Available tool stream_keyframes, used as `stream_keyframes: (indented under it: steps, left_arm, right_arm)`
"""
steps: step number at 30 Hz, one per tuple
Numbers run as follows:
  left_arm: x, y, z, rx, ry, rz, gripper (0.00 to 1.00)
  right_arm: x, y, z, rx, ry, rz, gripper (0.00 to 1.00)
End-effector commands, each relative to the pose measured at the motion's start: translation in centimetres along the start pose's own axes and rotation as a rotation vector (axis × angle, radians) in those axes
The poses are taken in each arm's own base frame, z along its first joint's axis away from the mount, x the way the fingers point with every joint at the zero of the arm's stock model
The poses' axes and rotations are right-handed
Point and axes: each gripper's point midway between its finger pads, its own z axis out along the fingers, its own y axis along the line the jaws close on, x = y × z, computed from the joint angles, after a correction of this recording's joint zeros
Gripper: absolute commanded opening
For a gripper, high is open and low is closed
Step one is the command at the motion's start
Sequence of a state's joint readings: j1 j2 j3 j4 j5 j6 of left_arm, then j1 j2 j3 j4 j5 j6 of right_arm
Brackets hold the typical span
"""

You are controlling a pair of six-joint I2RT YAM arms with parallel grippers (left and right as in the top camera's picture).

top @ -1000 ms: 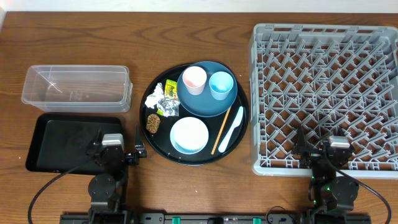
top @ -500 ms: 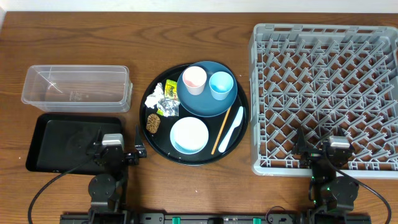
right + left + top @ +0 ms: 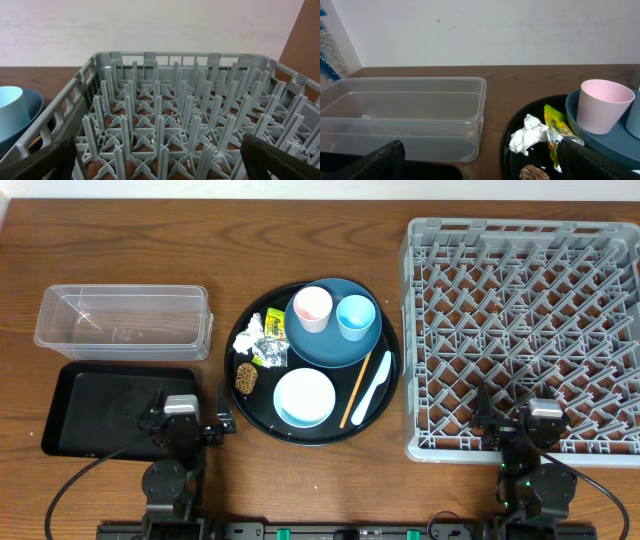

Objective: Sort waste into correct bins and load items into the dishwasher rack

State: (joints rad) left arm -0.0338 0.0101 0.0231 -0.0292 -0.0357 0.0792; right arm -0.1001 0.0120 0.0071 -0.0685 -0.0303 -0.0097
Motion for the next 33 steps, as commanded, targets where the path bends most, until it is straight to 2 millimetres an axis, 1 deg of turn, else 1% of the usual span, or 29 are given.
stream_keyframes:
  steps: [1,17,18,20,21,23,25,28,33]
  left_arm:
    - [1.7,0.2,0.1,-0.008,0.051,0.011,0.98]
    - [1.6,0.0,0.1,0.000,0.048,0.009,0.98]
    - [1.4,-0.1,0.1,0.009,0.037,0.005,0.98]
    - [1.0,-1.8,0.0,0.104,0.022,-0.016,0.98]
    - [0.7,-2.6,-0.1,0.154,0.009,-0.017,0.98]
    - [0.1,-3.6,-0.3,0.215,-0.011,-0.017,0.98]
    - [-0.9,-4.3,-0.7,0.256,-0.028,-0.039,0.98]
    - [-3.2,-4.3,-1.2,0.262,-0.070,-0.082,0.98]
    - [-7.3,-4.1,-2.7,0.264,-0.093,-0.092,0.98]
  right_arm:
    - [0.0,0.3,0.0,-0.011,-0.001,-0.011,0.99]
    - [0.0,0.3,0.0,-0.011,-0.001,-0.011,0.99]
    - [0.0,0.3,0.0,-0.011,-0.001,-0.011,0.99]
    - [0.0,0.3,0.0,-0.011,-0.001,-0.011,0.99]
    - [0.0,0.3,0.0,-0.011,-0.001,-0.011,0.99]
    - [0.0,0.3,0.0,-0.011,-0.001,-0.011,0.99]
    - [0.0,0.3,0.0,-0.011,-0.001,-0.011,0.99]
    - [0.0,0.3,0.0,-0.011,-0.001,-0.011,0.99]
    - [0.0,0.3,0.0,-0.011,-0.001,-0.011,0.99]
